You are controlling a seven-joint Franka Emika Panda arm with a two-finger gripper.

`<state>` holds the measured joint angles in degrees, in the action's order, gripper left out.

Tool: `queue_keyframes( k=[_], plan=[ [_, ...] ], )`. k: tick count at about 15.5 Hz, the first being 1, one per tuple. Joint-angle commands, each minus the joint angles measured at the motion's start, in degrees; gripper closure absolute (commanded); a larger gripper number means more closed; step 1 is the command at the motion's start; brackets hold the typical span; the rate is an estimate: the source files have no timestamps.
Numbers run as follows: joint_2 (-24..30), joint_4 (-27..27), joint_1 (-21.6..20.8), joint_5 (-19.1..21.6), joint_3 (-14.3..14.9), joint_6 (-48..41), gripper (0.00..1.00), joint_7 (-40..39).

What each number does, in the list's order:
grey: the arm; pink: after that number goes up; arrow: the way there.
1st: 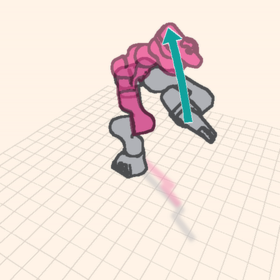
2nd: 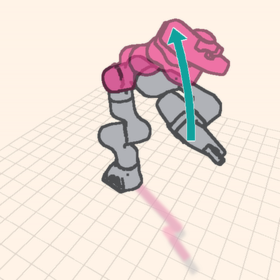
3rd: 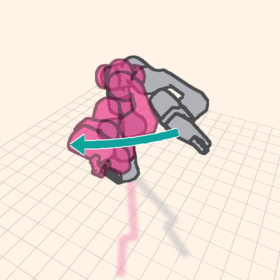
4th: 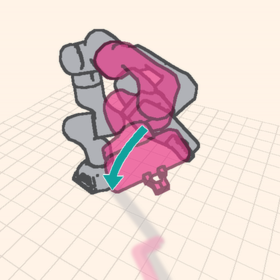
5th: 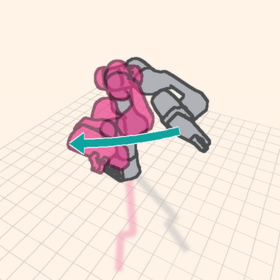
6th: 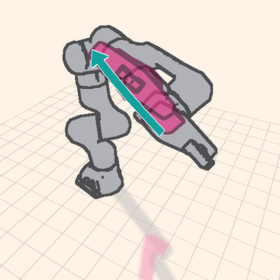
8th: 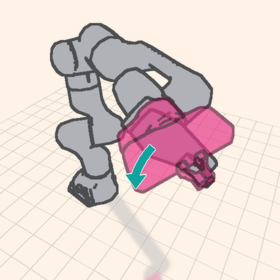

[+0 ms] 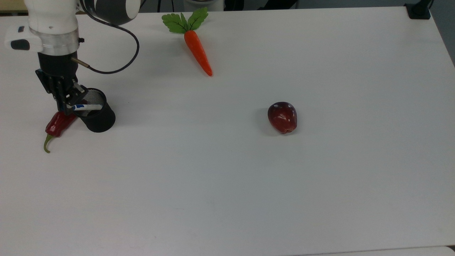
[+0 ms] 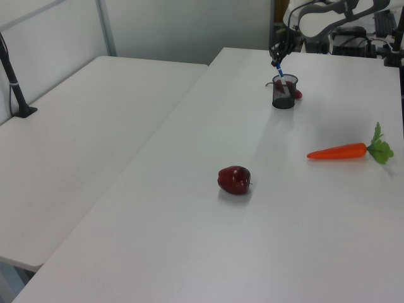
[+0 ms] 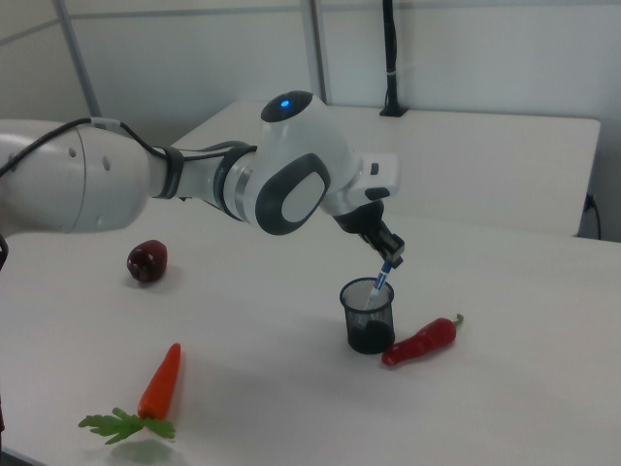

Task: Take marker pen
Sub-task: 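Lift the marker straight up out of the pen cup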

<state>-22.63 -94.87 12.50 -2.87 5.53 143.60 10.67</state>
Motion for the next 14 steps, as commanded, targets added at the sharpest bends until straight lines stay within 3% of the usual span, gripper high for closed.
queue_keyframes(
  k=[1,9,14],
  plan=[
    [4.0,-1.5,-0.7,-0.1,0.4,-0.2,0.88,1.8],
    [7.5,1.6,-1.0,1.4,-0.3,-0.6,0.88,2.7],
    [8.0,4.4,-6.3,1.8,-3.3,-6.9,0.88,3.7]
  ],
)
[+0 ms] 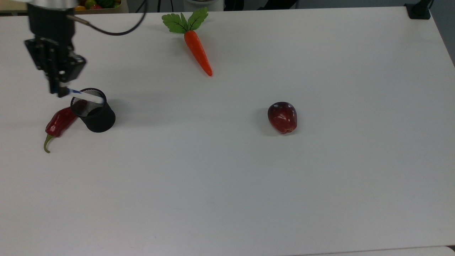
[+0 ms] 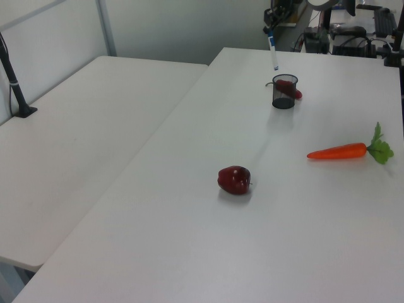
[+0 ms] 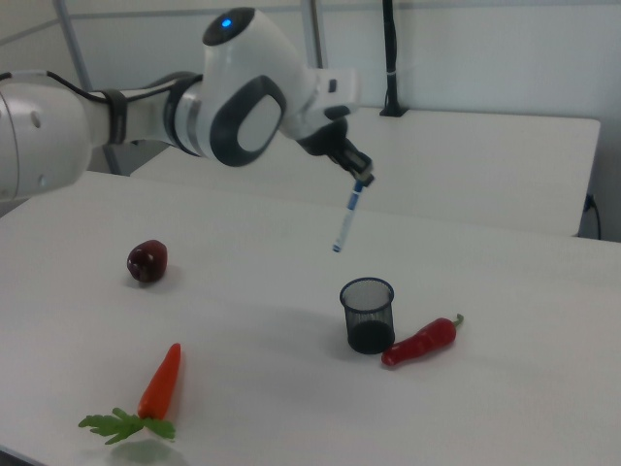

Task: Take marker pen
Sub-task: 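Carry the held marker away from the cup toward the apple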

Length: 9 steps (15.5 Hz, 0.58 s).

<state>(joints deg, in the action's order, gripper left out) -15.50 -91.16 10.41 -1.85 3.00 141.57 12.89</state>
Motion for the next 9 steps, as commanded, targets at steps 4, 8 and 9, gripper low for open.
queue_keyframes(
  k=[4,8,9],
  plan=[
    [0.0,0.1,-10.0,0.8,-1.6,-8.8,0.86,2.7],
    [-2.1,-1.1,-15.1,0.8,-1.6,-11.3,0.86,4.0],
    [-2.6,-1.3,-16.0,0.8,-1.6,-12.0,0.86,3.9]
  ],
)
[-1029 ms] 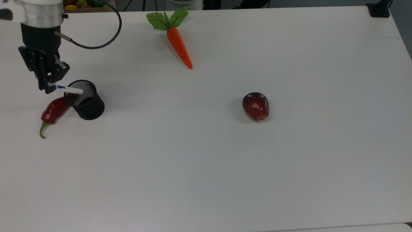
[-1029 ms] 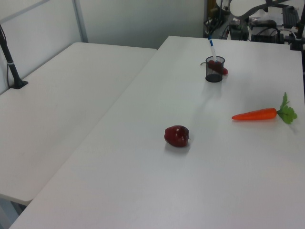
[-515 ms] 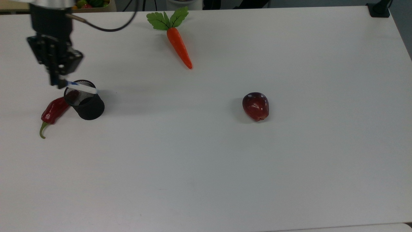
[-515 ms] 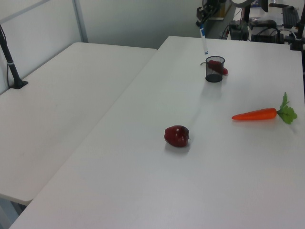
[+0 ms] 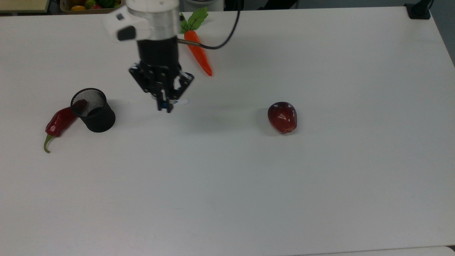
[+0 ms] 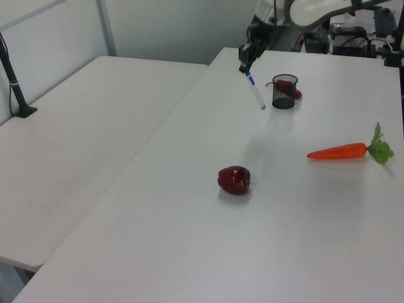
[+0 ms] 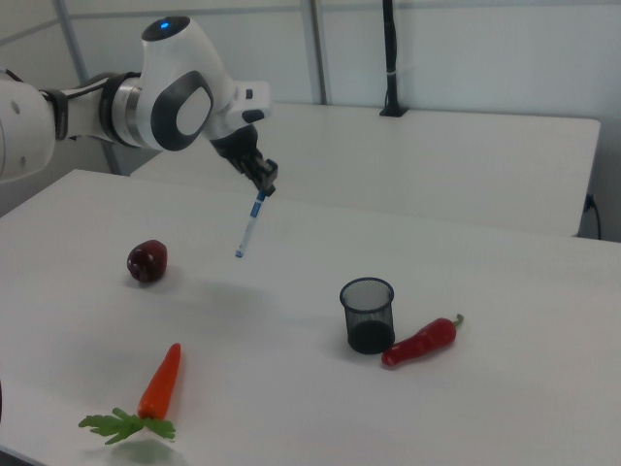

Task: Take marker pen
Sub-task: 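Carry the held marker away from the cup toward the apple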

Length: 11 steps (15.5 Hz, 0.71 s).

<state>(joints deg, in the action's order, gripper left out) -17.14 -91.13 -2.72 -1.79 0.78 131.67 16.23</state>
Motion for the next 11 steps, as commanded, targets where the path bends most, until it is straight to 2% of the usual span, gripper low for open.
queue_keyframes(
  k=[1,5,11],
  plan=[
    [-2.3,-1.3,-3.9,0.7,0.6,-3.2,0.86,0.5],
    [-5.2,-1.5,-6.0,-0.1,0.6,-5.3,0.86,-0.7],
    [-8.3,-1.4,-7.3,0.6,0.5,-8.7,0.86,-8.1]
  ],
)
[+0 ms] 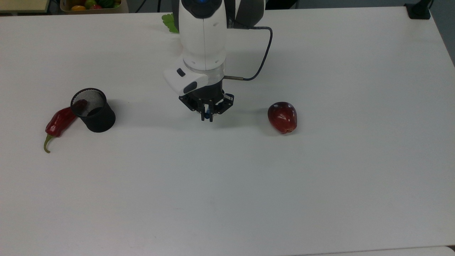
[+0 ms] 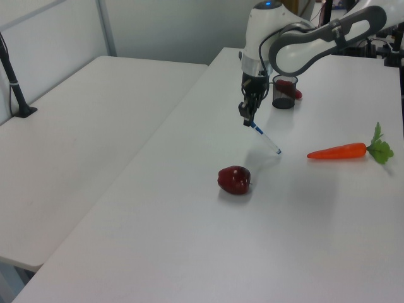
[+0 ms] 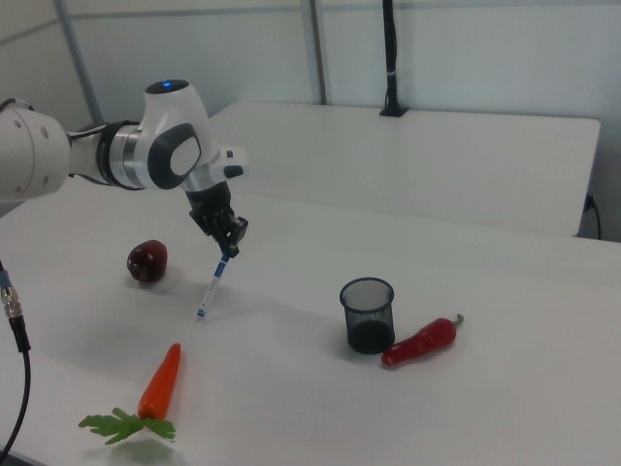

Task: Take marker pen

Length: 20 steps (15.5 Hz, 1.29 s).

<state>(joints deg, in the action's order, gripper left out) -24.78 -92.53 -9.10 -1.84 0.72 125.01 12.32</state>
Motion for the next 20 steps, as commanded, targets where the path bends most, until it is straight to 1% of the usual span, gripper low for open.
queue_keyframes(
  k=[1,2,4,5,6,7,8,11,13,20],
  plan=[
    [-1.1,0.1,-1.4,0.8,0.4,-2.3,0.81,-4.7],
    [-1.6,0.1,-1.5,0.8,0.4,-2.3,0.78,-4.7],
    [-2.3,0.2,-1.6,0.7,0.4,-2.2,0.61,-4.6],
    [-2.4,0.1,-1.6,0.8,0.4,-2.2,0.59,-4.8],
    [-2.6,0.2,-1.6,0.7,0.4,-2.2,0.45,-4.7],
    [-2.7,0.2,-1.7,0.7,0.4,-2.2,0.14,-4.3],
    [-2.6,0.2,-1.8,0.6,0.4,-2.3,0.00,-4.3],
    [-1.2,0.7,-2.4,0.2,0.4,-4.0,0.00,-4.2],
    [1.2,0.7,-2.4,-0.1,0.4,-6.3,0.00,-4.6],
    [12.8,0.2,-1.7,-1.4,0.5,-20.1,0.00,-5.1]
  ],
)
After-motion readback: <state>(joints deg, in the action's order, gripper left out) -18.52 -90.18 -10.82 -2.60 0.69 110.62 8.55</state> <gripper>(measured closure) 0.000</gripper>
